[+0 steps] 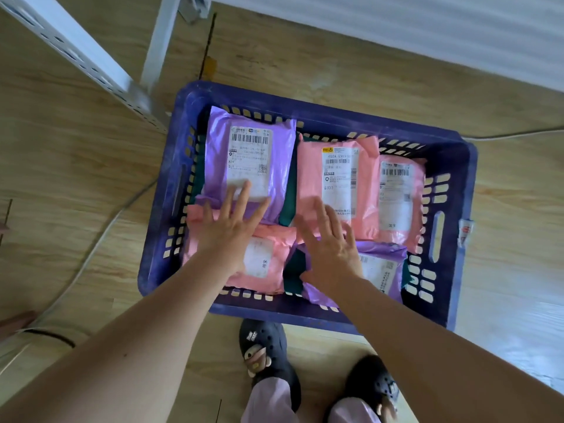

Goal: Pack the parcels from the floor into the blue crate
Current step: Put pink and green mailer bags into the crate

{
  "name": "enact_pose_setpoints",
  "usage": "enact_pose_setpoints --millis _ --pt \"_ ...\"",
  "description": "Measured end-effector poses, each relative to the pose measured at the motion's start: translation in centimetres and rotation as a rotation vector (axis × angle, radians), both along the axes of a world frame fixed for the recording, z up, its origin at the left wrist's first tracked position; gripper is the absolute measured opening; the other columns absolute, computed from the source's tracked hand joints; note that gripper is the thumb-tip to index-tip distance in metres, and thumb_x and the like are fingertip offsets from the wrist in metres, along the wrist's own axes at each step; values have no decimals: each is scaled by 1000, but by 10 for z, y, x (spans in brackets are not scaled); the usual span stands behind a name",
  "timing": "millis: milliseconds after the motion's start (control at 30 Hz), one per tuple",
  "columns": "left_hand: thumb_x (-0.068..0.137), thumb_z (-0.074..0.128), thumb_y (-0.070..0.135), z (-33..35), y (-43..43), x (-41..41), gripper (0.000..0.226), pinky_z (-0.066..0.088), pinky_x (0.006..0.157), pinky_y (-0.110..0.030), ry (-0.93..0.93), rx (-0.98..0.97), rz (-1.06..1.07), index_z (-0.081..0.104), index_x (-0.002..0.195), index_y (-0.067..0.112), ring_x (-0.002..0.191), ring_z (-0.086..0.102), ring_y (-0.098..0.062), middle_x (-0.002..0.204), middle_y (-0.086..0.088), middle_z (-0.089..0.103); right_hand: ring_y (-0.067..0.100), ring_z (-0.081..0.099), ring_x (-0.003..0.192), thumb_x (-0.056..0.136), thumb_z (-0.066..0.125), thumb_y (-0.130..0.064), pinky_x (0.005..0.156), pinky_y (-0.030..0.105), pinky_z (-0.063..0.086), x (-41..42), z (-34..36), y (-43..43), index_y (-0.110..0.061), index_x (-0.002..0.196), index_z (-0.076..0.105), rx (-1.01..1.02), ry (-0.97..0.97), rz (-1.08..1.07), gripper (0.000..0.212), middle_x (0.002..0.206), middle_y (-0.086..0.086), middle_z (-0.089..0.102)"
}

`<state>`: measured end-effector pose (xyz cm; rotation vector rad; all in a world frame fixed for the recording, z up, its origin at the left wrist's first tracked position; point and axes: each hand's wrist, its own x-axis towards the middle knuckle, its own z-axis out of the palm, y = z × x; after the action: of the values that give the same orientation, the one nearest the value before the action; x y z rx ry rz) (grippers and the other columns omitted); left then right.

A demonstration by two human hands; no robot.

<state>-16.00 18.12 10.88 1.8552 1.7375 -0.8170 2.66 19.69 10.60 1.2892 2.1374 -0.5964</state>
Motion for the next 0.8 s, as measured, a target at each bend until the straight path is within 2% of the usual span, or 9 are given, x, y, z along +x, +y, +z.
enact_pose_setpoints --millis 100,167,233,400,500,600,667,800 --pt "79 72 23 17 9 14 116 8 114 -58 30 -58 51 -22 147 30 146 -13 -33 152 -13 -33 27 -11 147 79 69 -27 120 48 8 -1 7 -2 -33 149 8 7 133 -96 93 157 6 -21" --pt "82 67 19 36 14 22 99 12 114 -57 25 -16 11 -4 151 25 147 -3 -29 157 -12 -19 25 -2 147 83 64 -20 119 47 11 4 23 -3 -30 148 20 30 246 -176 79 159 5 -8" --pt "83 65 23 59 16 32 86 16 114 -53 -25 58 -30 11 150 23 147 5 -26 158 -10 -6 26 7 146 87 60 -19 119 46 14 10 48 -2 -27 146 28 60 339 -269 68 159 7 6" --pt "85 62 29 124 22 73 65 17 114 -48 -259 177 32 33 143 21 143 20 -22 155 -5 17 22 21 142 91 54 -17 114 35 26 48 119 6 -23 140 41 122 380 -479 51 154 4 24" --pt "83 65 24 158 28 95 58 27 110 -46 -346 240 40 46 137 16 136 34 -26 149 -7 30 23 35 133 89 54 -13 106 32 33 70 158 8 -19 131 54 132 428 -616 42 144 3 41" --pt "73 75 12 202 33 138 49 40 97 -48 -471 276 -32 62 120 6 120 52 -37 134 -18 50 27 46 119 86 56 -8 97 29 36 112 203 4 -13 117 64 181 473 -761 33 126 5 56" --pt "73 74 11 230 38 167 46 42 95 -47 -503 270 -100 63 117 5 115 55 -38 130 -18 53 27 49 113 86 55 -6 91 26 35 139 227 0 -11 113 65 184 481 -842 30 119 7 60" --pt "81 66 13 273 37 241 43 40 98 -43 -549 264 -211 59 123 7 121 50 -34 135 -13 50 21 51 114 88 53 -11 88 22 35 211 265 -20 -15 112 65 179 501 -985 27 121 2 61"
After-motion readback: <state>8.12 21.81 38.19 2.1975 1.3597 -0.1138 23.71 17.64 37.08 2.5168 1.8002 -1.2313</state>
